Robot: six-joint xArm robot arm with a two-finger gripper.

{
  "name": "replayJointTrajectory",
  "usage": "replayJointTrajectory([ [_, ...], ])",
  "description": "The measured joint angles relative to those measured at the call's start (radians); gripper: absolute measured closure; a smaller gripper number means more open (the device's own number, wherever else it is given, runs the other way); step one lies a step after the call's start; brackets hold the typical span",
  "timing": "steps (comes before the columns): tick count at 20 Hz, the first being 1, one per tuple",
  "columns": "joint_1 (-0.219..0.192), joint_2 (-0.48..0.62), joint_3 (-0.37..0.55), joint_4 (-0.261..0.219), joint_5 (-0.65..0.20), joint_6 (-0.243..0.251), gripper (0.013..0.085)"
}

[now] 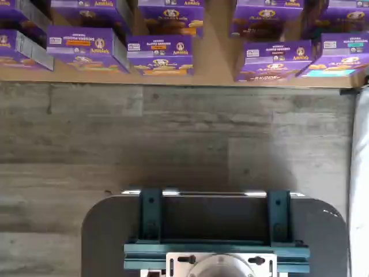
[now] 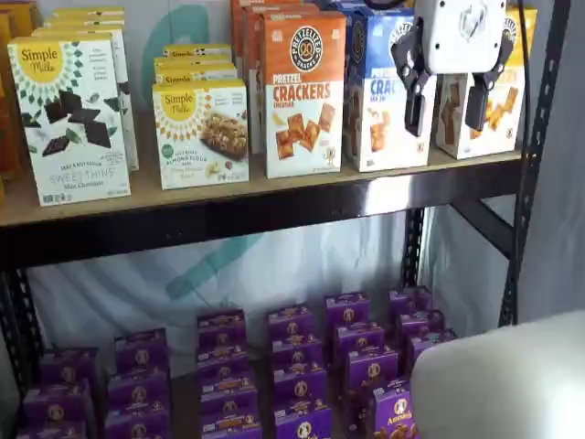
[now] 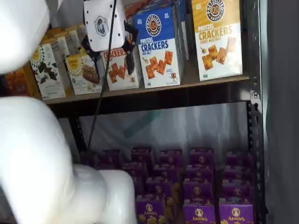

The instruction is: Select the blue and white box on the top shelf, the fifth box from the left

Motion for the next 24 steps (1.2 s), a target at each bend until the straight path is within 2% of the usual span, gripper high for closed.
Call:
replayJointTrajectory([
  [1,-0.015,0.009,-0.007,0.017,0.016,-0.006,0.013],
  [2,-0.061,0.032,-0.026,0.066,0.057,-0.023,0.013],
  [3,-0.086,0.043,-0.033,0.096,0.077,-0.033,0.013],
  [6,-0.096,0.046,-0.036,0.109,0.082,-0.041,0.013],
  [13,-0.054,0.054,-0.033,0.052,0.007,-0.033,0.013],
  [24,-0.003,0.14,-0.093,-0.028,-0.124,-0.014,0.013],
])
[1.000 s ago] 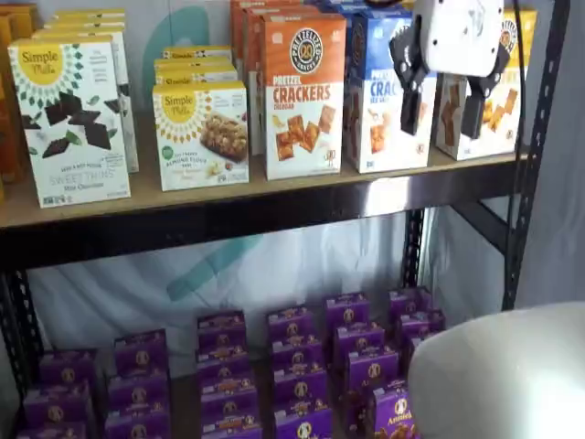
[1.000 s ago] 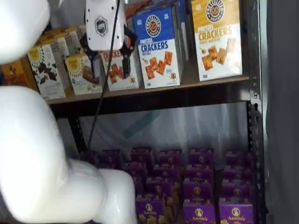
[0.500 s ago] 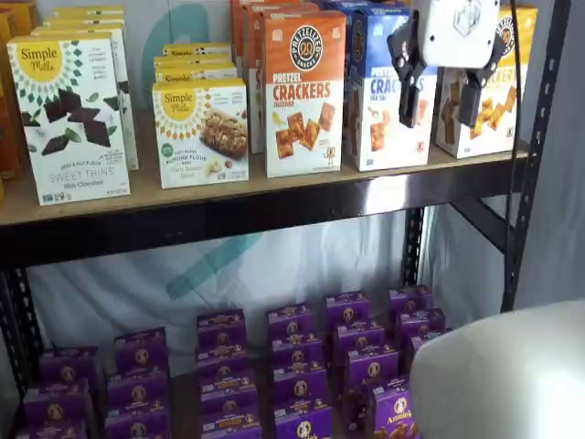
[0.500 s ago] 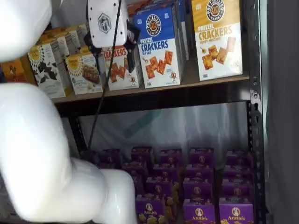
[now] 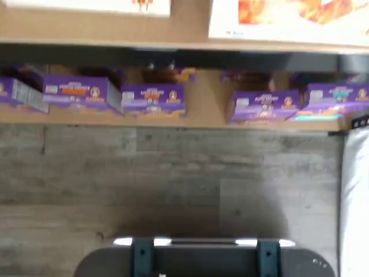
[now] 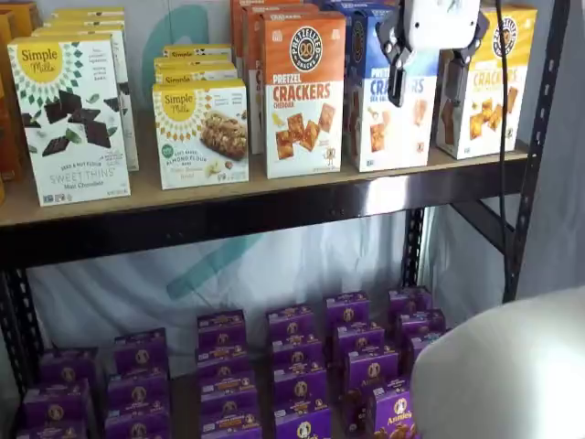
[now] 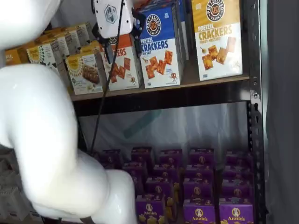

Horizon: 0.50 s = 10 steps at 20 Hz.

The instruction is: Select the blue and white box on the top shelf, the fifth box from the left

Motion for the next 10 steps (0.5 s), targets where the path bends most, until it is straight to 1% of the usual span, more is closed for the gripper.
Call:
replayJointTrajectory([
  [6,-0.018,0.056,-0.06,-0.012,-0.087,-0.019,0.013],
  [10,-0.026,0.103,-0.121,-0.025,-0.104,-0.029,0.013],
])
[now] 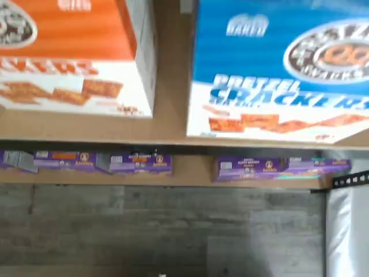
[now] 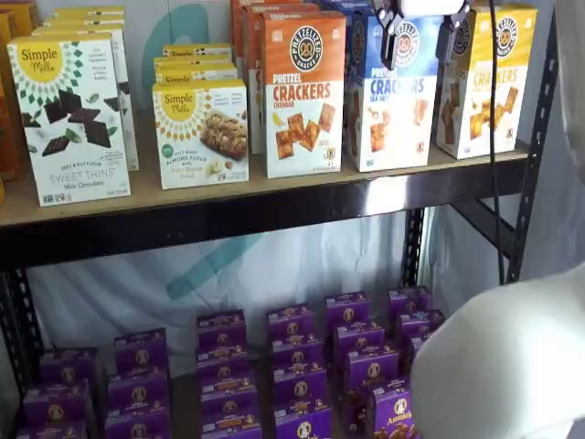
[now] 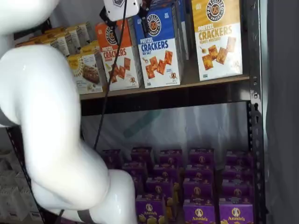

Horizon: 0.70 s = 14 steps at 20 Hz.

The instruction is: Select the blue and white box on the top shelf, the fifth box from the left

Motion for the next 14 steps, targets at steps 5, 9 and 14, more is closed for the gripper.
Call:
replayJointTrajectory([
  [5,-0.017,0.053,-0.076,0.005,0.005,-0.016,0.013],
  [9,-0.032,0.09,-0.131,0.017,0.011,-0.028,0.013],
  [14,-0.04,0.116,-0.167,0.018,0.022,-0.036,0.013],
])
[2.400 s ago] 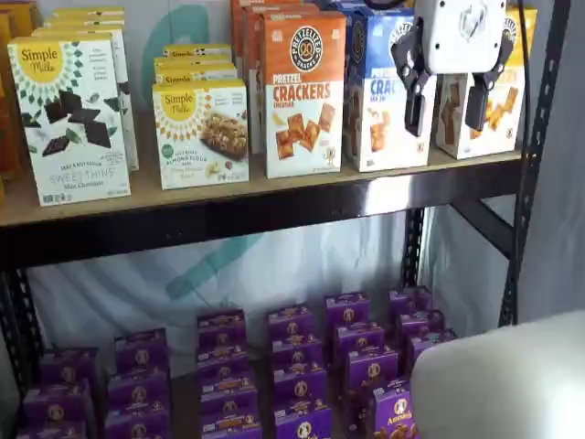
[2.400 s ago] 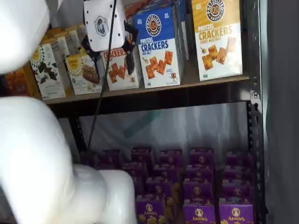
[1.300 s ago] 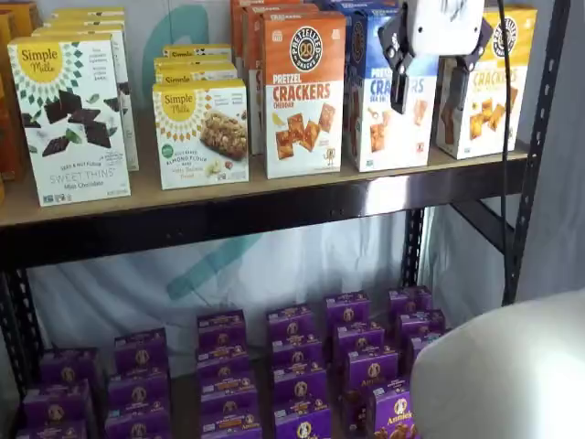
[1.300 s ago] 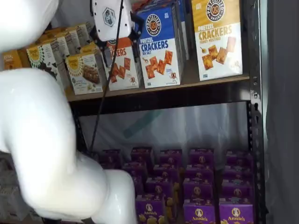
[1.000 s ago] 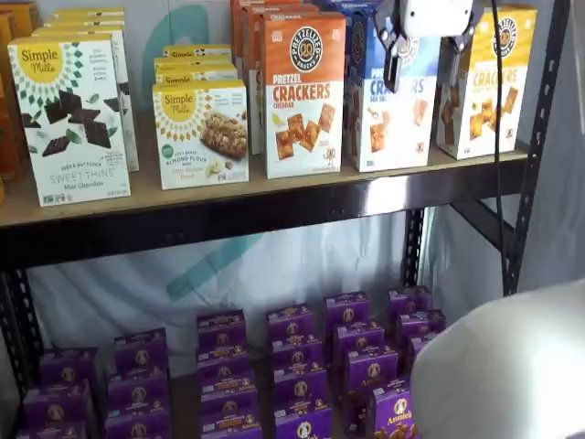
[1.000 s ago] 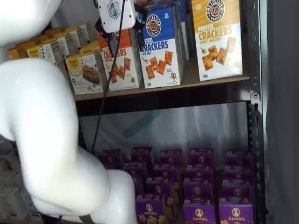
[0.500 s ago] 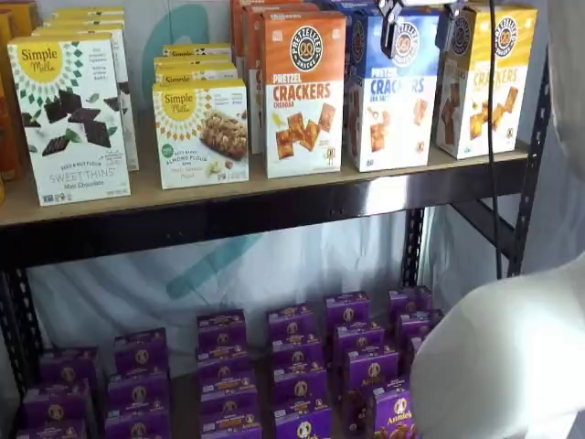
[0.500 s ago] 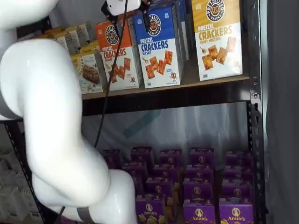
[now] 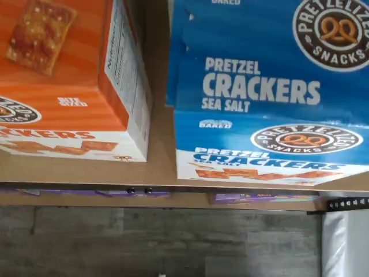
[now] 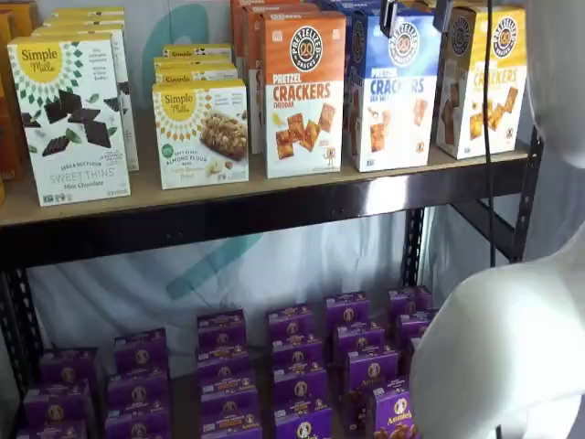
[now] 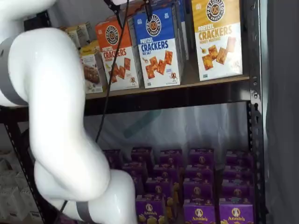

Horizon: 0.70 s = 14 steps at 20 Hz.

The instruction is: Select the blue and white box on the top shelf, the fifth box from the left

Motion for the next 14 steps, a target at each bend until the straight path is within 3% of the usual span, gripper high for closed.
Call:
replayJointTrajectory([
  [6,-0.005,0.016,-0.02,0.007,0.015,-0.004,0.013],
  [14,0.005,0.003,0.018,-0.001,-0.007,0.004,0.013],
])
